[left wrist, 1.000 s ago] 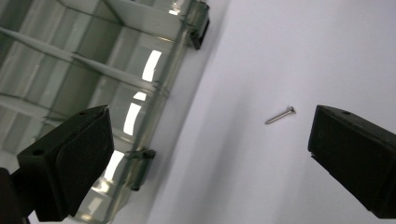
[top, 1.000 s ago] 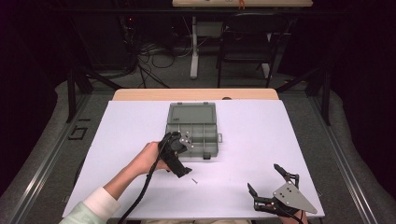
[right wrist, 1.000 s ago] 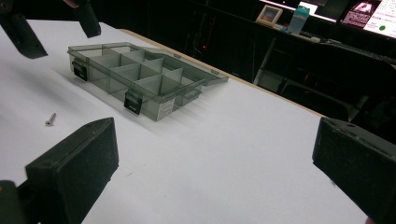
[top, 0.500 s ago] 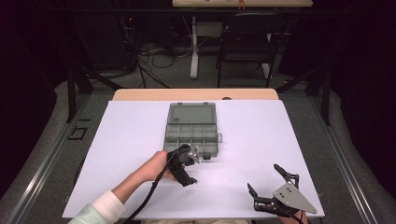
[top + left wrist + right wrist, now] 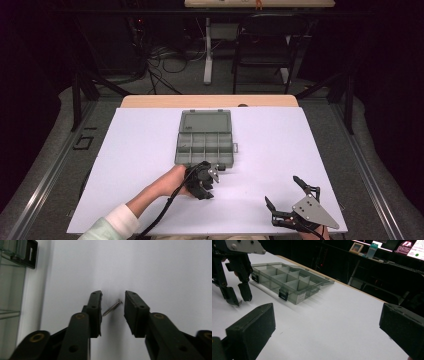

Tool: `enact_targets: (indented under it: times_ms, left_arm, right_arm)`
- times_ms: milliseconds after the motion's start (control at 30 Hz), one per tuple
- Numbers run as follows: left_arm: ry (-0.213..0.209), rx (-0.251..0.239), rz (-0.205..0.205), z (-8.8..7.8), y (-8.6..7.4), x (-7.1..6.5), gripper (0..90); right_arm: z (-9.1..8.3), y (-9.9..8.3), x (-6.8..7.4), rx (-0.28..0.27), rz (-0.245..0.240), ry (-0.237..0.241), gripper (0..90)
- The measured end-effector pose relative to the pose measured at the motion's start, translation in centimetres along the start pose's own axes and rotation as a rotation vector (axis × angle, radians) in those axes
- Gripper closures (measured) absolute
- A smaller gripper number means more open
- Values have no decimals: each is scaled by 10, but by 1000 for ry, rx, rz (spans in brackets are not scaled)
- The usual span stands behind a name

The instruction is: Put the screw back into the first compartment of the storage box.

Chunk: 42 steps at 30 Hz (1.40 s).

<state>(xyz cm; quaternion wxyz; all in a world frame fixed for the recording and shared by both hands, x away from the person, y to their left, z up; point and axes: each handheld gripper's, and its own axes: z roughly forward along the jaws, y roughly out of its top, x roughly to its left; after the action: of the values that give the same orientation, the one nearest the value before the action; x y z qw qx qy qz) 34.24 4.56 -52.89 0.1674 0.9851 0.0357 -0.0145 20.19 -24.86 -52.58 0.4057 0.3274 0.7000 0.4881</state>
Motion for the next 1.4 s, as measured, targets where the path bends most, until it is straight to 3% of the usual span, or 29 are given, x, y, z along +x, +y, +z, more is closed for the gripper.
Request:
enact_targets:
  times_ms: [233,533,933,1400]
  left_arm:
    - [4,7,-10,0,0,1,869]
    - [20,12,-16,-5,0,0,876]
    - [63,7,-62,-34,-10,11,876]
    - [128,-3,-123,-72,-26,33,876]
  right_arm:
    - [0,0,0,3,-3,1,0]
    - [0,0,0,2,-2,0,0]
    - [0,0,0,1,-2,2,0]
    - [1,0,0,1,-1,0,0]
